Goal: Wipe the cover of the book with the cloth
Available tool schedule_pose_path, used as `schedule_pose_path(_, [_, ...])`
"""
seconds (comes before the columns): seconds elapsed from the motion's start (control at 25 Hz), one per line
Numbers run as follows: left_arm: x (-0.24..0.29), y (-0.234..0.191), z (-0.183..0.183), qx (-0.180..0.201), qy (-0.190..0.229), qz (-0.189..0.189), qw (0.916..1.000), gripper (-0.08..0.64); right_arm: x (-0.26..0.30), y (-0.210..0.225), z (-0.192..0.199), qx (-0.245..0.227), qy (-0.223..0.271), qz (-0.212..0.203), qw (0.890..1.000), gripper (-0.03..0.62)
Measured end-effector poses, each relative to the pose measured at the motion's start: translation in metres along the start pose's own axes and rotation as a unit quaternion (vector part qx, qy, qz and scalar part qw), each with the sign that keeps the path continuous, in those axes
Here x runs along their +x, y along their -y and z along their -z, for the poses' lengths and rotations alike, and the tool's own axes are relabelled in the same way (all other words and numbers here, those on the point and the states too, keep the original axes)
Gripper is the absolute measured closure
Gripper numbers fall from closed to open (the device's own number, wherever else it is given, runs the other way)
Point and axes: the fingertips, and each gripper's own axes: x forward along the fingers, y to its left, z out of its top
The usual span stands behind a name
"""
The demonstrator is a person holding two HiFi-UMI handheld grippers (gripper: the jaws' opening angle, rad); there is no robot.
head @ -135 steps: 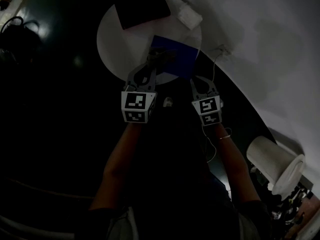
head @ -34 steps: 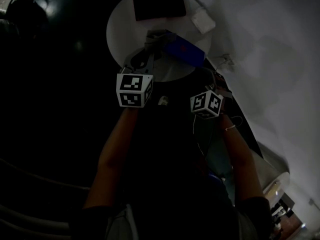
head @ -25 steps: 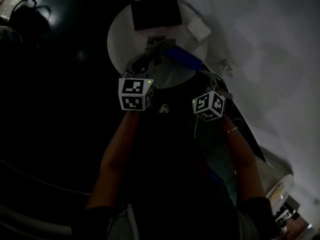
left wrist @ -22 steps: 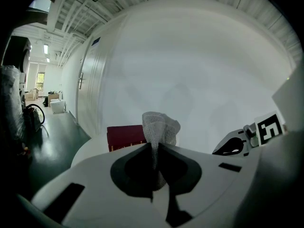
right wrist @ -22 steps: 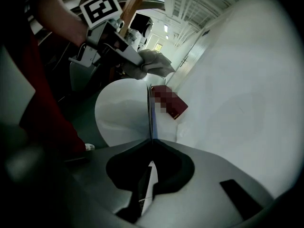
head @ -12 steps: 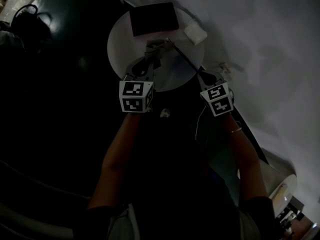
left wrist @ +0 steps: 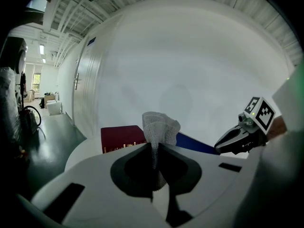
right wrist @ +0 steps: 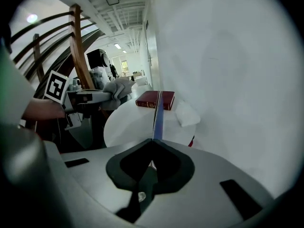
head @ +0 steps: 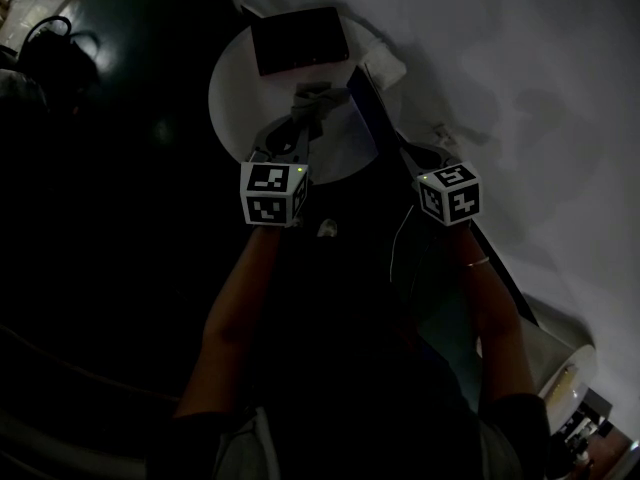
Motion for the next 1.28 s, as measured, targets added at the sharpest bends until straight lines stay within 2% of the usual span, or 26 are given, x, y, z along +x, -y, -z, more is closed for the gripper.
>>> schedule_pose_path(0.24, [0.006, 0.006, 0.001, 0.004, -0.005, 0.006, 1.0, 0.526, 0.0, -0.006, 0.007, 0.097, 0.007, -0.055, 0.994, 0.563])
schedule_pose_path(0.52, [0.019, 0.016, 0.005, 0.007, -0.017, 0.02, 0.9996, 0.526, -0.001, 0.009, 0.012, 0.154, 0.007, -0.055, 0.986, 0.563])
schedule_pose_path(1.0, [0.042, 0.048, 0.006, 0.02, -0.025, 0.042, 0.9986, 0.526, -0.001, 0.04, 0.027, 0.192, 0.016, -0.058, 0.98, 0.561])
schedule_pose_path(1.28, [0.054, 0.069, -0.007, 0.025, -0.019, 0.057, 0.9979, 0.526, -0.004, 0.048, 0.033, 0.212, 0.018, -0.07, 0.975, 0.561])
